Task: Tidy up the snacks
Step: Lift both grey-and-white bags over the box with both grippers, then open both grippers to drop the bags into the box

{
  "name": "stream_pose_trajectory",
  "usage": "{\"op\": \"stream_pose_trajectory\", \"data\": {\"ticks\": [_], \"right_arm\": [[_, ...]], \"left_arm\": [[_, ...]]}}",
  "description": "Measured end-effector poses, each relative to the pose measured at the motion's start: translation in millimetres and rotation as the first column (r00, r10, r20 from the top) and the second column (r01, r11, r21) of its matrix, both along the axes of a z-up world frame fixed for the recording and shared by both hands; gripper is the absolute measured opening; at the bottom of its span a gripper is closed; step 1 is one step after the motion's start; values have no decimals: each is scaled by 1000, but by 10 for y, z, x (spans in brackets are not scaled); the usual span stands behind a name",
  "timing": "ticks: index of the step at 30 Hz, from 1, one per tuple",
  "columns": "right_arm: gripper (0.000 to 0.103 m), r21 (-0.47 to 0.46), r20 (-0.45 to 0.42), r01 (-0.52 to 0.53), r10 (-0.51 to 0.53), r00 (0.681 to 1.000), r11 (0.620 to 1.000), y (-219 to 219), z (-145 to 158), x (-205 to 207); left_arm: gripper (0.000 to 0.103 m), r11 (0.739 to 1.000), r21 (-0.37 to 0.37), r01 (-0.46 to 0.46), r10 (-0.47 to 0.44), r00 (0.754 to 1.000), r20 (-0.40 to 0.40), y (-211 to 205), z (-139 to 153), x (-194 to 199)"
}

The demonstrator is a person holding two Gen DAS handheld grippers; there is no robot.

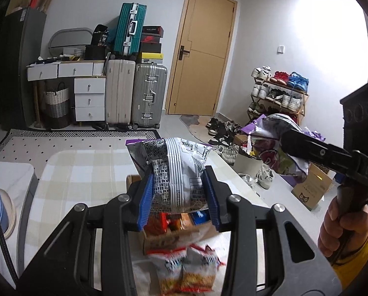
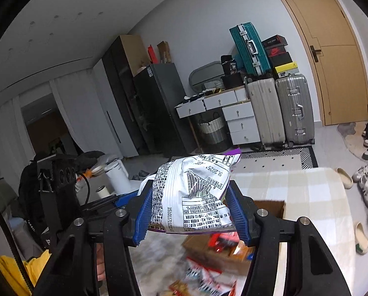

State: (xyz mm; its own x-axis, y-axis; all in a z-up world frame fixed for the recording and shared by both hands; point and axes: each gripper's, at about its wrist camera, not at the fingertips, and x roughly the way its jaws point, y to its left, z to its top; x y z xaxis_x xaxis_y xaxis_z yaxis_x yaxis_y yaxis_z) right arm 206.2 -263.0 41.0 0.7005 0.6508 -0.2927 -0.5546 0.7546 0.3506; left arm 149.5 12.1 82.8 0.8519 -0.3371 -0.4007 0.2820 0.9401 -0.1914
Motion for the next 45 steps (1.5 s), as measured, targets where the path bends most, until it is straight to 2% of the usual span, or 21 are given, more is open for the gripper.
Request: {"op": "stream_pose_trajectory", "data": {"ticks": [3,8,11,16,19,25,32,36,42,45], "right_arm": [[58,-5,-8,8,-8,1000,1000,2,-8,230],[58,4,-27,21,-21,999,1000,8,-90,590],[58,4,-42,21,-21,999,1000,34,-197,754],[58,-10,-66,21,-21,998,1000,67,-358,915],[58,-13,-86,26,-27,996,1000,52,-468,1009],[58,-29,-136,34,-37,990,999,41,-680,1149],[58,-42,-169,36,-43,985,998,28,-842,1241],[58,-58,-199,43,-54,978,997,46,-959,1305],[58,-60,-248,53,-66,967,997,24,-1153,1381],[58,-64,-256,59,-73,964,996,23,-1191,1394]], "left_arm": [[35,1000,5,1,-1,1000,-16,-24,30,286],[35,997,67,-27,27,1000,3,-167,36,728],[35,998,55,-11,12,1000,-14,-229,-20,928],[35,999,39,1,1,999,-48,-310,-160,1244],[35,999,52,7,-4,998,-63,-363,-277,1422],[35,998,50,24,-17,989,-147,-410,-535,1790],[36,998,52,46,-35,979,-203,-437,-806,1979],[36,995,86,41,-23,978,-208,-498,-883,2067],[36,996,71,58,-39,970,-241,-510,-1041,2170],[42,996,66,63,-45,969,-242,-531,-1086,2191]]}}
